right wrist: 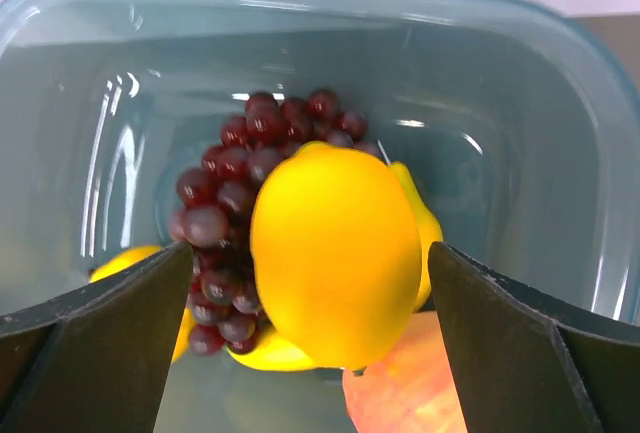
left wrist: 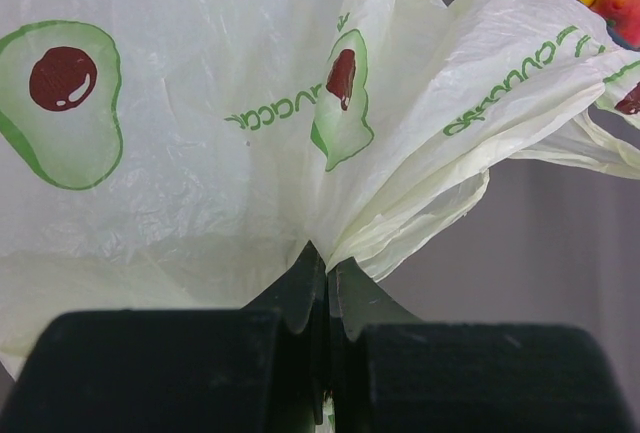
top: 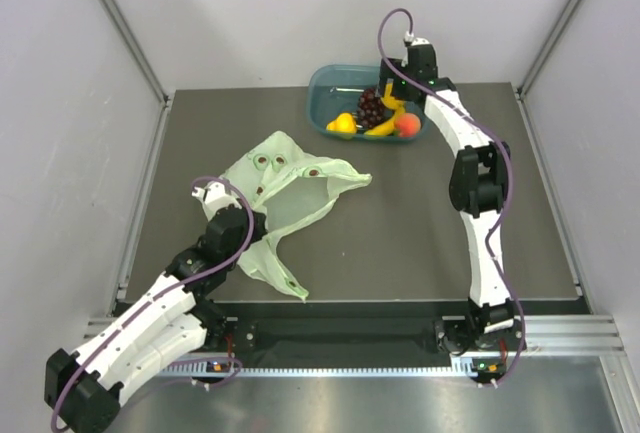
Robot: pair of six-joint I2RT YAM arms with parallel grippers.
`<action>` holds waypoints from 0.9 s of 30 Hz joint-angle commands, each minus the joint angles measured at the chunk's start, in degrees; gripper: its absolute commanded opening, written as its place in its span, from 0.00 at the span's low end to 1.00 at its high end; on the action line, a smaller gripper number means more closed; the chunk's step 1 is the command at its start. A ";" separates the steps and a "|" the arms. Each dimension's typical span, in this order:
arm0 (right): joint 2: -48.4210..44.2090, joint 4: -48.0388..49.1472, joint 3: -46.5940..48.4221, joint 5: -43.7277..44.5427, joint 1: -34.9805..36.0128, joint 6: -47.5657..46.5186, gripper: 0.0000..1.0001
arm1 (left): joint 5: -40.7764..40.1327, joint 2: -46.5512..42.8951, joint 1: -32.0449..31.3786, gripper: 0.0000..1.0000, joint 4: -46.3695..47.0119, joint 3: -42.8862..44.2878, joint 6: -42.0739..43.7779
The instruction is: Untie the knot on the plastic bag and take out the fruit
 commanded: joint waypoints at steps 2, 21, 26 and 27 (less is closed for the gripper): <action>-2.76 0.45 3.31 0.67 -0.73 -0.78 1.00 | 0.41 0.29 0.33 0.00 1.53 0.11 -0.08; -68.75 17.16 -55.73 -14.36 1.38 -0.79 1.00 | 13.06 8.89 0.42 0.61 11.99 5.64 7.56; -84.73 8.11 -64.45 -16.90 1.38 0.97 0.99 | 15.79 10.65 0.42 0.90 12.34 8.72 9.85; -86.87 6.97 -65.50 -16.74 1.38 1.58 1.00 | 16.49 10.92 0.42 0.93 12.95 9.07 10.29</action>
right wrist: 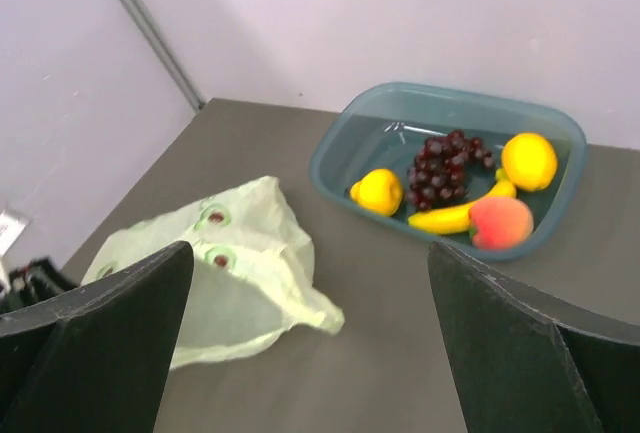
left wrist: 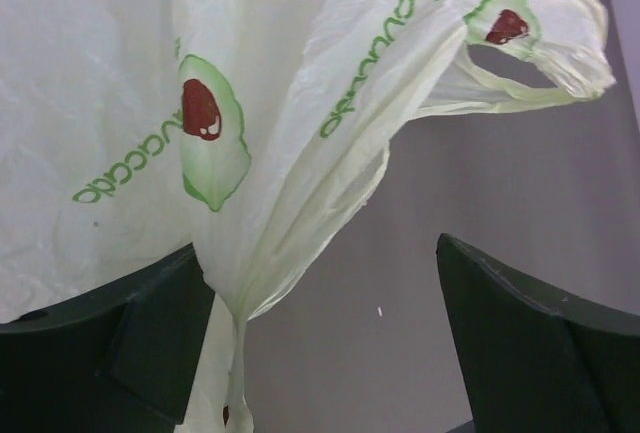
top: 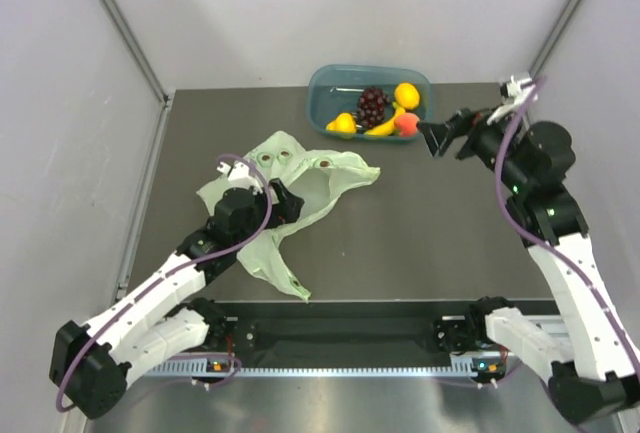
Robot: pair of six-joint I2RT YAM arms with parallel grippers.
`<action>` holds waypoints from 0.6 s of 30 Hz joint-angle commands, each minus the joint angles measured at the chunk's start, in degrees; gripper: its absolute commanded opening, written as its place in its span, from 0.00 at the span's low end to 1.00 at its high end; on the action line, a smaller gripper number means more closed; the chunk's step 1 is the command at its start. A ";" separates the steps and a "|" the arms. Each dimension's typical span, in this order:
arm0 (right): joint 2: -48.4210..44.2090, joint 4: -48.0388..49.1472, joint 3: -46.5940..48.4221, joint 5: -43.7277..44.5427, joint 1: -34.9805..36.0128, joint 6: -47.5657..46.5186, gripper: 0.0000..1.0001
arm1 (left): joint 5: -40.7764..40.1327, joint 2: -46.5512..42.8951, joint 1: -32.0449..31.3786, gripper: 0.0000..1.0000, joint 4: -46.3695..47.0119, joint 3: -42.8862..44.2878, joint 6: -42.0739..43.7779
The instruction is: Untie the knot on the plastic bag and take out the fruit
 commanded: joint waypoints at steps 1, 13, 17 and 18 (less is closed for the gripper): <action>-5.79 -6.74 -6.16 -2.97 0.48 1.70 1.00 | 5.23 0.91 0.27 0.95 5.16 3.80 3.14; -25.14 -25.64 -10.05 -0.86 0.39 -1.81 1.00 | 15.53 3.20 0.18 0.99 -1.08 13.30 8.59; -28.30 -29.33 -10.58 1.86 0.48 -3.22 1.00 | 19.21 1.01 0.18 0.98 -1.26 15.23 10.52; -28.66 -29.60 -10.84 1.95 0.48 -3.40 1.00 | 19.75 0.83 0.18 0.98 -1.34 15.58 11.05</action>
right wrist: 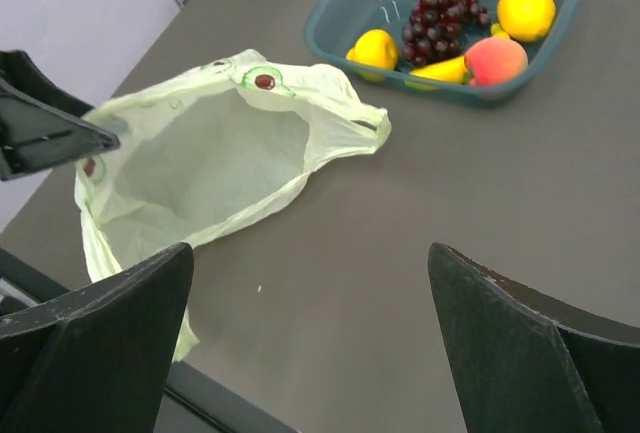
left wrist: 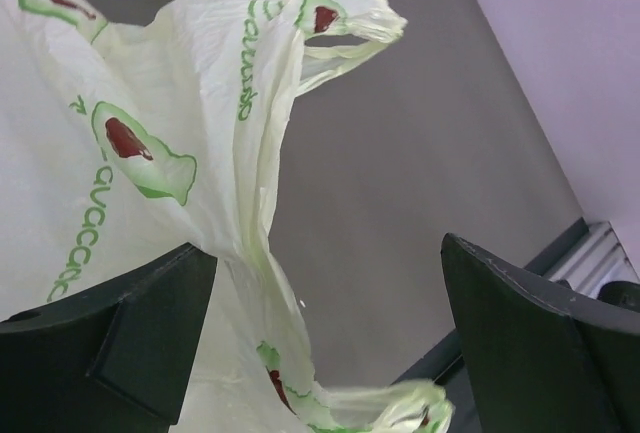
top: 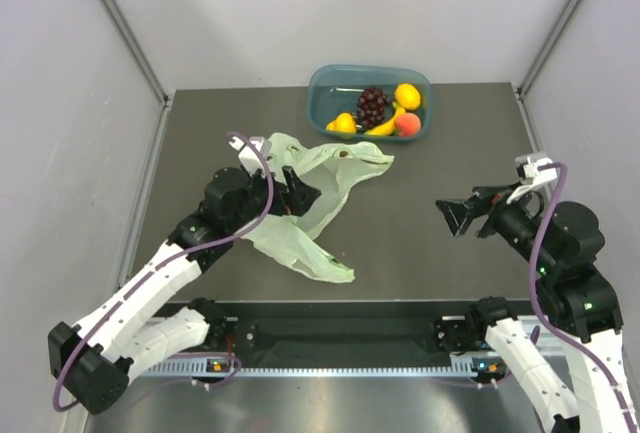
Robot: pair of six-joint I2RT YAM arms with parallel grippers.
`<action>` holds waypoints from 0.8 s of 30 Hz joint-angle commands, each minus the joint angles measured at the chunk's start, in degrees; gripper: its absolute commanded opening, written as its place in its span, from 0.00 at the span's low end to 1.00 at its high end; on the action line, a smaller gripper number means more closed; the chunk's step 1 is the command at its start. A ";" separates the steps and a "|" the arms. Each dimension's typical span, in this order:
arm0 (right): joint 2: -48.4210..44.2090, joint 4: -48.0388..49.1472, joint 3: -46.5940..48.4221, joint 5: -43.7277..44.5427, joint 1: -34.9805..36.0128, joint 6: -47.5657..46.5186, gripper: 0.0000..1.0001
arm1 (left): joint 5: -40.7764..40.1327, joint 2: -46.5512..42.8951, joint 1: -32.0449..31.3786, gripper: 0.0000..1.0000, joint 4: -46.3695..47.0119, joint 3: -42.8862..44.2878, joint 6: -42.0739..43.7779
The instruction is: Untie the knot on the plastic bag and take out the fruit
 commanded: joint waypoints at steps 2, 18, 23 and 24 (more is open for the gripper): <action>-1.52 -4.05 -0.37 1.98 0.37 -2.02 1.00 | 4.91 -2.35 0.12 0.98 0.08 4.86 3.93; -1.34 -7.13 -0.46 6.72 0.37 -1.94 1.00 | 8.00 2.83 0.20 0.98 -11.68 12.67 7.28; -0.90 -7.04 -1.16 7.34 0.37 -2.11 1.00 | 8.87 1.62 0.12 0.97 -11.71 12.60 7.98; -0.99 -7.04 -1.25 7.42 0.37 -2.11 1.00 | 9.13 0.91 0.12 0.97 -9.79 12.16 8.07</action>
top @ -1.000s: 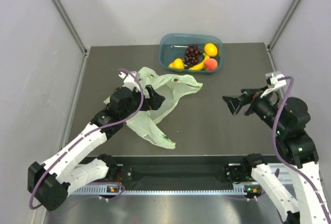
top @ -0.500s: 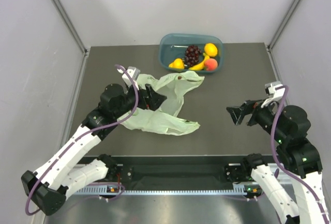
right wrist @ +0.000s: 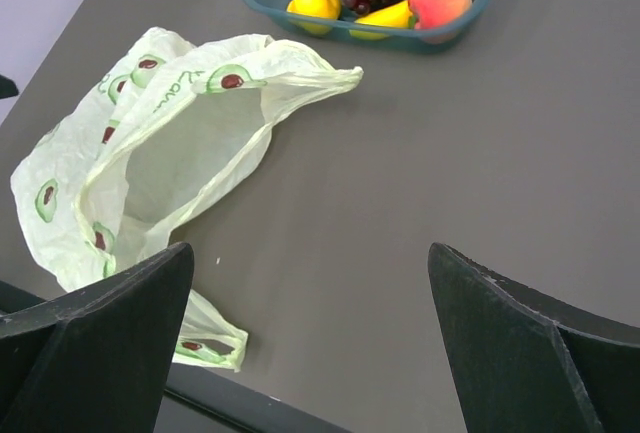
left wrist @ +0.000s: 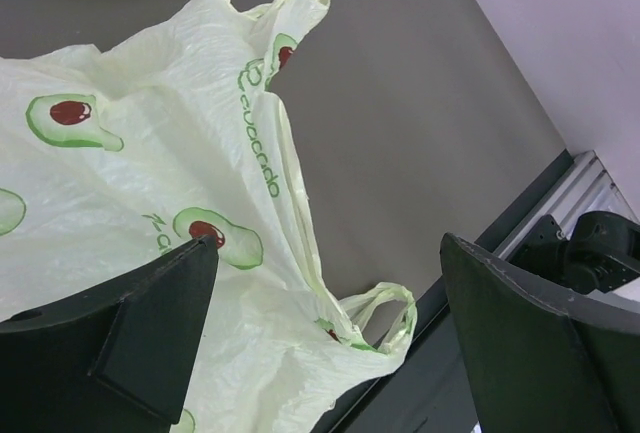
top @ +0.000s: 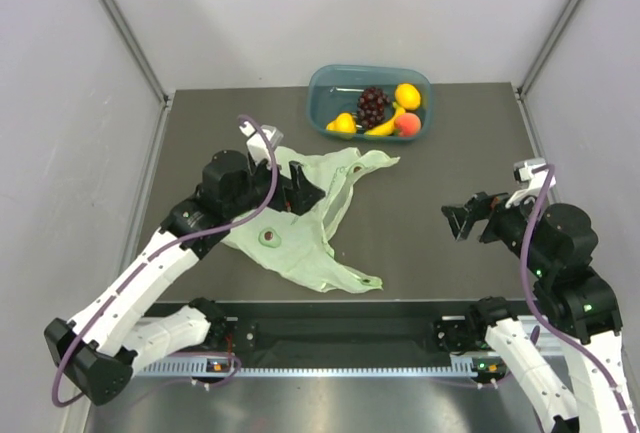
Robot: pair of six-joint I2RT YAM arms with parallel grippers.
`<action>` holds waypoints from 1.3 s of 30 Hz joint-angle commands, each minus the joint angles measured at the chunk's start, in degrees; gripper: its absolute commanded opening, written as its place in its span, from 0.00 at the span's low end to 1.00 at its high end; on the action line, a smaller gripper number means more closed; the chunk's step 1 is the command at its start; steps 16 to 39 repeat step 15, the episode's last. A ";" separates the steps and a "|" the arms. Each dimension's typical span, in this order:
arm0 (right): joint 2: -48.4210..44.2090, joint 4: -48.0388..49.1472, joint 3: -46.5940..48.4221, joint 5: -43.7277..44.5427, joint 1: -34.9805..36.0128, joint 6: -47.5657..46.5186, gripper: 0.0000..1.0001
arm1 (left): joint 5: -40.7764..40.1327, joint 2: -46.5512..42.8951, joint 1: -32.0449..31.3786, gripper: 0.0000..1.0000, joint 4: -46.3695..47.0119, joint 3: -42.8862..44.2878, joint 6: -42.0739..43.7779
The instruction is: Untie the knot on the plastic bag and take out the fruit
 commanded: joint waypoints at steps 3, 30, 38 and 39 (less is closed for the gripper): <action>0.17 -0.55 -0.81 1.31 0.37 -0.65 1.00 | 2.56 -4.55 0.20 0.97 3.42 -0.52 1.71; 0.08 -0.29 -1.96 2.62 0.37 -0.30 1.00 | 0.46 -4.72 0.12 0.95 0.52 1.41 3.73; 0.08 -0.29 -1.96 2.62 0.37 -0.30 1.00 | 0.46 -4.72 0.12 0.95 0.52 1.41 3.73; 0.08 -0.29 -1.96 2.62 0.37 -0.30 1.00 | 0.46 -4.72 0.12 0.95 0.52 1.41 3.73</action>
